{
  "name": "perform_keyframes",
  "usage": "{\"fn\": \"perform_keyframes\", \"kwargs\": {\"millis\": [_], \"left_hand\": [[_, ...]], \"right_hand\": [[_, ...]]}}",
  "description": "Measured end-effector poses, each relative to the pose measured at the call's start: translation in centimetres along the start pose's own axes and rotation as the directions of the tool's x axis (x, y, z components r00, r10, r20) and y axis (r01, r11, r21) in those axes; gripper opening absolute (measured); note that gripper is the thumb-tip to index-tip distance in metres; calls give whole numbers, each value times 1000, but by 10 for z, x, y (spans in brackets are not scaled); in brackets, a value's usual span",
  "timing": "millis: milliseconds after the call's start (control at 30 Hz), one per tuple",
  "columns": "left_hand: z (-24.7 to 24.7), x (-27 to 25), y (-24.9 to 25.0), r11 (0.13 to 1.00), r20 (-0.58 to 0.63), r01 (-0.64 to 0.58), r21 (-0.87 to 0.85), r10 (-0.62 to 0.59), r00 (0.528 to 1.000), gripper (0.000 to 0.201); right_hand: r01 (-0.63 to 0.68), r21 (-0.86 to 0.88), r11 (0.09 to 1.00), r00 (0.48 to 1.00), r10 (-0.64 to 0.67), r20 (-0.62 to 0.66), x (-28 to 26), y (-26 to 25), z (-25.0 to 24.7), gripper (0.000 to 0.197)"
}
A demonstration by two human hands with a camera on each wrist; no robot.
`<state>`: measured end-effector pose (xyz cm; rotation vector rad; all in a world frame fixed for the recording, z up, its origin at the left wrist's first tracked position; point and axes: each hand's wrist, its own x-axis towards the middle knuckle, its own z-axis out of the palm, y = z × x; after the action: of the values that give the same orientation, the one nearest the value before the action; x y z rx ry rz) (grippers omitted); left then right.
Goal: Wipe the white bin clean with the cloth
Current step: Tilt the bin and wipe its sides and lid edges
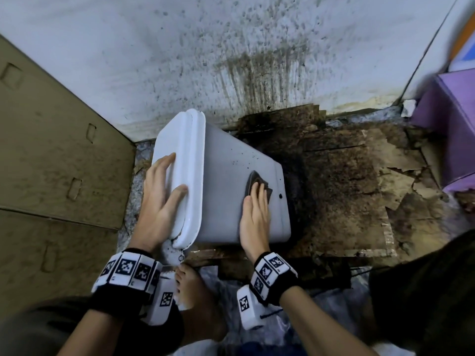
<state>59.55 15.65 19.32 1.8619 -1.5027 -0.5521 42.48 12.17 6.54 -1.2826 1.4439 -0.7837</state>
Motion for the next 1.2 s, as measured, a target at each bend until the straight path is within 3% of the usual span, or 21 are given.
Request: {"fn": "perform_keyframes", "kwargs": {"millis": [200,333,533,700,800,933,1000,1067,1200], "left_hand": [[0,1,1,1000,6,28,11,-28,1000,65],[2,-1,5,1000,-4,-2,17,2,1000,64],[0,-2,0,1000,-18,17,-17,-17,1000,65],[2,-3,5,1000,-27,-6,-17,6,1000,66],[4,-2,9,1000,-26,-6,0,6,1000,68],[5,-3,8,1000,-27,-7,25,7,1000,69],[6,-3,8,1000,-25,-6,30,7,1000,69],[6,-2,9,999,-22,-4,38,5,1000,69],[7,-2,11,999,-12,5,53,-4,1000,68]], "right_hand": [[271,109,956,947,-286,150,-17,-56,12,55],[453,-85,887,886,-439,146,-21,-30,-2,54],[369,-86,926,924,-355,141,-2,22,-13,55],[84,-34,996,996,-83,39,13,72,-28,57],[-63,14,998,998,63,15,21,73,-25,53],[-135,8,991,991,135,15,25,55,-16,54],[-87,-2,996,996,87,26,18,31,-11,54],[53,-33,998,997,-51,66,7,-5,-6,59],[298,37,954,939,-300,167,-12,-59,6,58]]}}
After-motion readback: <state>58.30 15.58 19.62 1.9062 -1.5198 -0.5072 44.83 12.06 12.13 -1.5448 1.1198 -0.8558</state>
